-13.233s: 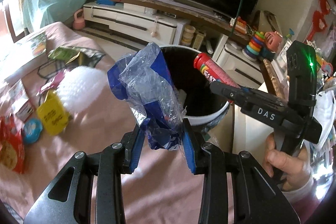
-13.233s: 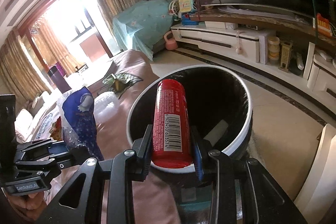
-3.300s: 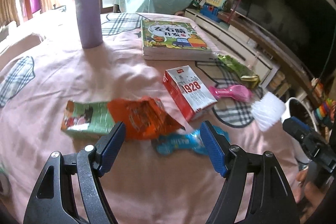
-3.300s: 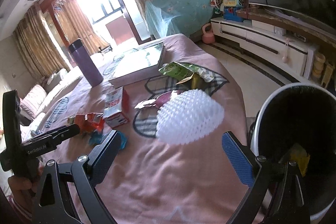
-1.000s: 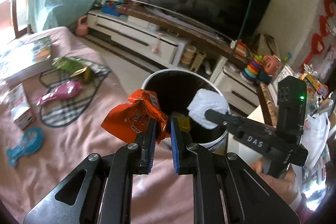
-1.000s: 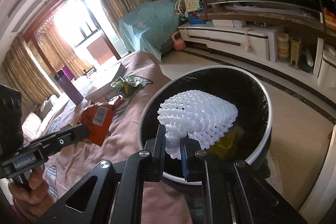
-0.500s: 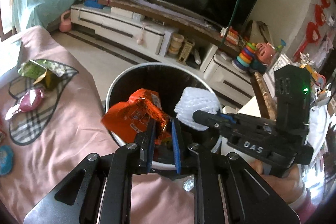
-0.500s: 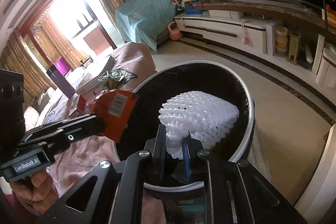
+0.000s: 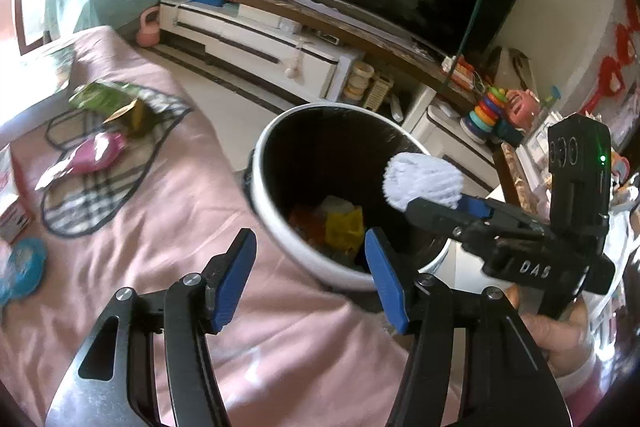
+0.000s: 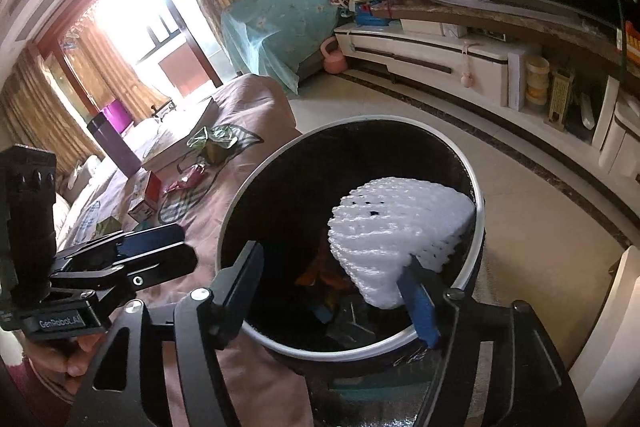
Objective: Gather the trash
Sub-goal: 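Carry the wrapper and foam net over the bin and open both tools, then move both open tools back to the cartons on the bed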
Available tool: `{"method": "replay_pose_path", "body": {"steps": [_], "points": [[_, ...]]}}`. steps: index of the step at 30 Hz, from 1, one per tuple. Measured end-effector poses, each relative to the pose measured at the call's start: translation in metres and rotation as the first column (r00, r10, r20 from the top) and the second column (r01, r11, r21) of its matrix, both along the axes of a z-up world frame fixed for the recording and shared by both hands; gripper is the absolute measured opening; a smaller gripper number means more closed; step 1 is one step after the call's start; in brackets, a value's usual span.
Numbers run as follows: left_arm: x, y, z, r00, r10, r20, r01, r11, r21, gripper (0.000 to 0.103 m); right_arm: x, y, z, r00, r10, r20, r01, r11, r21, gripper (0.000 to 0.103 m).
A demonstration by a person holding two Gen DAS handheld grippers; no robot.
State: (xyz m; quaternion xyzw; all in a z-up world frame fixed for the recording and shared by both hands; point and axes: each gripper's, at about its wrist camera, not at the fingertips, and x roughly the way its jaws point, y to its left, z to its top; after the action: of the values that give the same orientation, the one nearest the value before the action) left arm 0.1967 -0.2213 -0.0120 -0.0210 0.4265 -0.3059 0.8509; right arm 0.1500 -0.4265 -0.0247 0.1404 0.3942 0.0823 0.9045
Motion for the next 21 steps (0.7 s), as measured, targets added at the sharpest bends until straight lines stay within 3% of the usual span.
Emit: {"method": "replay_pose_path", "body": {"steps": [13,21], "points": [[-0.019,0.077,-0.001,0.991,0.128,-0.03,-0.13,0.99,-0.057,0.058,0.002,0.03,-0.004,0.999,0.045,-0.014,-0.045,0.999,-0.02,0.084],[-0.03,0.117,-0.008,0.98,0.195,-0.041,-0.198,0.978,-0.064,0.058,-0.025,0.041,-0.007,1.0,0.023,-0.01,-0.023,1.0,-0.018,0.085]]}}
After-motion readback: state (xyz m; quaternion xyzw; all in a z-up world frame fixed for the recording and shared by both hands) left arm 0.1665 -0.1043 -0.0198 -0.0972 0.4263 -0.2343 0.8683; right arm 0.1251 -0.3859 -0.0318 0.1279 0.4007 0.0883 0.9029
